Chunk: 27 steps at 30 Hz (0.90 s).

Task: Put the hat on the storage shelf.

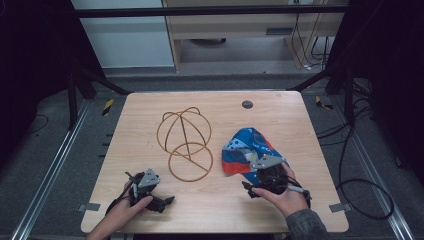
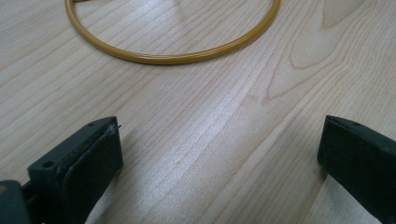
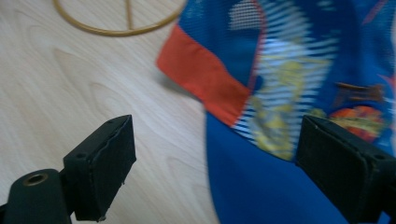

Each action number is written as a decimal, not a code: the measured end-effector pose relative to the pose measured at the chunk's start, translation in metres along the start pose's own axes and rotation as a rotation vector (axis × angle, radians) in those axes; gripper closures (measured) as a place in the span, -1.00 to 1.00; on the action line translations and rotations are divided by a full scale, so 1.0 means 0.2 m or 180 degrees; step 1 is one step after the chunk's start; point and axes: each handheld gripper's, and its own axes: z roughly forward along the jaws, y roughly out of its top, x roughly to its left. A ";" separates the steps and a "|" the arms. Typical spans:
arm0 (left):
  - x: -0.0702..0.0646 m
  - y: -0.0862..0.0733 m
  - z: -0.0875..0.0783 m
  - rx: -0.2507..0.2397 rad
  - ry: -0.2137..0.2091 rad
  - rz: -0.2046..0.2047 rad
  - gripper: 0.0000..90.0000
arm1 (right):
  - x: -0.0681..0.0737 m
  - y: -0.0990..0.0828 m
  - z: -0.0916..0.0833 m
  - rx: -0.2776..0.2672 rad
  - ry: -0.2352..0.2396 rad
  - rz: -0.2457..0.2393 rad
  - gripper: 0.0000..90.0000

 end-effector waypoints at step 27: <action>0.00 0.00 0.00 -0.0001 0.0021 -0.0023 -1.00 | -0.31 0.17 -0.09 0.0568 -0.0007 0.0142 -0.79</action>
